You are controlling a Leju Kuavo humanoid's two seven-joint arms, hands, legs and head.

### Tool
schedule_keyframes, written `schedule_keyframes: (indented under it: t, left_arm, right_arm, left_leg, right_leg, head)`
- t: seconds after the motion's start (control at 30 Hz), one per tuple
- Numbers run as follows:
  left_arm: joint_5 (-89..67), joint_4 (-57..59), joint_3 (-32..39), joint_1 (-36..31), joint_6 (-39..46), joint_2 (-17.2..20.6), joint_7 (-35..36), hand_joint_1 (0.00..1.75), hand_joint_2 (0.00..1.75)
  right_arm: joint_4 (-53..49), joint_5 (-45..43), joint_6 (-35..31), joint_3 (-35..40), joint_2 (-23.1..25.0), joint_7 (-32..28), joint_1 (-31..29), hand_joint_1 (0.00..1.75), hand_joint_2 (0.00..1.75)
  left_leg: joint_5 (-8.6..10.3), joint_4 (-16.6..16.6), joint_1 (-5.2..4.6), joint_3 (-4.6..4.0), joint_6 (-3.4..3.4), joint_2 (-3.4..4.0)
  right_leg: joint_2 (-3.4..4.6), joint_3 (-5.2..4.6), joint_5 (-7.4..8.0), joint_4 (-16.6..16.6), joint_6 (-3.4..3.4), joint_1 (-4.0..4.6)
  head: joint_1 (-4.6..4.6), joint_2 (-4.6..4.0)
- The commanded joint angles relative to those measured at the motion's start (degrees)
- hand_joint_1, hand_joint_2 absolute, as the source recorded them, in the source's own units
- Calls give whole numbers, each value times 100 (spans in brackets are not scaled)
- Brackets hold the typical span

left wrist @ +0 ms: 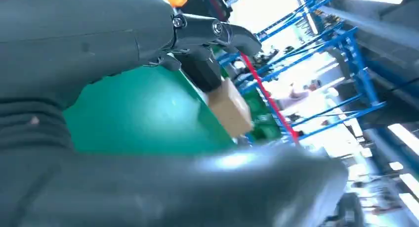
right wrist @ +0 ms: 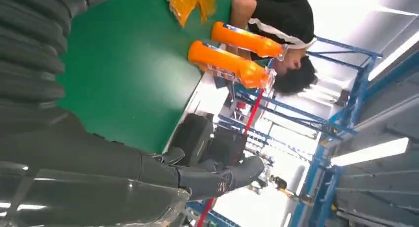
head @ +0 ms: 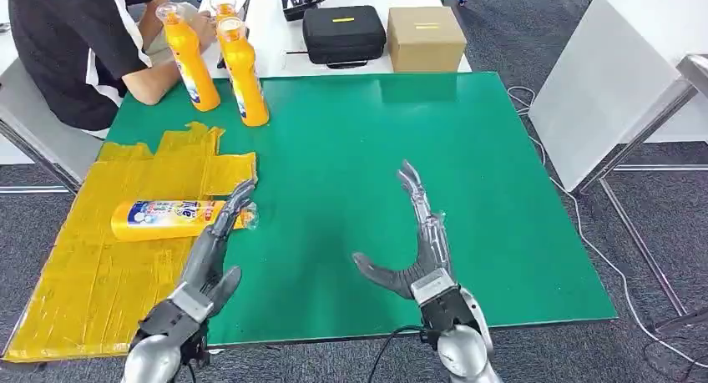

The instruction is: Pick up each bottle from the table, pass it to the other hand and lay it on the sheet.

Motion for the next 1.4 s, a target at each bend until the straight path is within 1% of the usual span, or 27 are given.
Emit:
schedule_keyframes:
  t: [0.03,0.07,0.13,0.17,0.2,0.23,0.3,0.33,0.4,0.43,0.47,0.5,0.67,0.87,0.9,1.1,1.2,1.3,1.37,1.4]
  left_arm:
    - [442,-517,96,906,-343,5,-32,0,0]
    - [444,-560,71,1013,-320,-10,-42,0,0]
    - [474,-632,71,1164,-263,-16,-51,0,0]
    - [488,-672,78,1231,-235,-2,-56,0,0]
    - [488,-672,78,1231,-235,-2,-56,0,0]
    - [490,-693,80,1251,-233,11,-57,0,0]
    - [490,-693,80,1251,-233,11,-57,0,0]
    - [489,-703,86,1231,-234,16,-56,0,0]
    - [489,-703,86,1231,-234,16,-56,0,0]
    - [489,-703,86,1231,-234,16,-56,0,0]
    - [489,-703,86,1231,-234,16,-56,0,0]
    - [489,-703,86,1231,-234,16,-56,0,0]
    - [518,-761,121,1311,-163,-16,-21,0,0]
    - [456,-641,132,1292,35,-81,35,0,0]
    - [454,-615,134,1280,61,-83,30,0,0]
    - [461,-576,147,1272,106,-83,26,0,0]
    - [502,-466,124,1167,137,-143,21,0,0]
    - [485,-546,74,1238,191,-121,-45,0,0]
    - [468,-568,40,1266,200,-104,-64,0,0]
    - [436,-589,-9,1306,215,-83,-97,0,0]
  right_arm:
    - [-387,-56,-87,295,-374,-132,454,0,175]
    - [-442,-132,-68,306,-424,-183,531,0,175]
    - [-477,-190,-67,333,-516,-276,641,0,175]
    - [-474,-238,-71,349,-559,-330,687,0,175]
    - [-474,-238,-71,349,-559,-330,687,0,175]
    - [-465,-249,-77,351,-568,-349,698,0,175]
    - [-465,-249,-77,351,-568,-349,698,0,175]
    - [-462,-248,-78,351,-564,-347,684,0,175]
    - [-462,-248,-78,351,-564,-347,684,0,175]
    - [-462,-248,-78,351,-564,-347,684,0,175]
    - [-462,-248,-78,351,-564,-347,684,0,175]
    - [-462,-248,-78,351,-564,-347,684,0,175]
    - [-440,-316,-108,407,-638,-383,663,0,175]
    - [-425,-342,-160,602,-699,-405,570,0,175]
    - [-434,-343,-169,620,-707,-404,581,0,175]
    - [-447,-341,-176,634,-716,-405,602,0,175]
    - [-339,-277,-176,722,-775,-481,652,0,175]
    - [-337,-177,-297,775,-778,-551,675,0,175]
    - [-342,-176,-307,796,-782,-551,679,0,175]
    - [-347,-174,-317,814,-778,-550,682,0,175]
  left_leg:
    - [-7,-3,3,12,-9,8]
    - [-13,-5,3,26,-14,9]
    - [-7,-5,3,15,-8,4]
    - [-13,-5,4,26,-13,6]
    - [-21,-6,5,39,-17,7]
    - [-14,-5,3,27,-13,5]
    - [-26,-5,5,46,-21,9]
    - [-11,-4,3,23,-12,6]
    - [-18,-4,5,35,-18,5]
    - [-34,-3,6,60,-31,8]
    - [-39,-2,7,65,-36,9]
    - [-24,-4,5,46,-26,5]
    - [-10,-3,5,27,-13,3]
    - [-21,-4,4,46,-22,7]
    - [-11,-4,4,30,-13,5]
    - [-14,-4,4,37,-16,6]
    - [-6,-5,2,24,-11,5]
    - [-13,-9,4,42,-18,1]
    - [-7,-6,4,27,-11,2]
    - [-13,-8,5,38,-17,3]
  right_leg:
    - [7,11,-3,-6,-1,3]
    - [6,25,-9,-9,-2,2]
    - [2,13,-4,-8,-1,2]
    - [4,26,-9,-11,-1,3]
    - [4,39,-15,-15,-1,4]
    - [3,25,-10,-11,-1,3]
    - [6,47,-19,-13,-3,4]
    - [4,23,-8,-9,-1,3]
    - [2,35,-14,-10,-3,4]
    - [3,61,-28,-12,-6,5]
    - [4,67,-33,-11,-7,6]
    - [1,47,-20,-10,-5,4]
    - [1,27,-7,-8,-3,4]
    - [3,46,-17,-10,-3,4]
    - [3,30,-7,-8,-3,4]
    - [3,36,-10,-9,-3,4]
    - [3,22,-3,-7,-2,3]
    - [-1,42,-10,-14,-3,4]
    - [0,26,-4,-10,-3,5]
    - [0,38,-9,-13,-4,5]
  head:
    - [0,2]
    - [0,0]
    - [0,0]
    - [0,0]
    - [0,2]
    - [0,0]
    - [0,0]
    - [0,0]
    - [0,2]
    - [0,2]
    - [0,0]
    - [0,0]
    - [2,0]
    - [0,2]
    - [0,0]
    - [0,0]
    - [0,0]
    - [0,0]
    - [0,0]
    - [0,0]
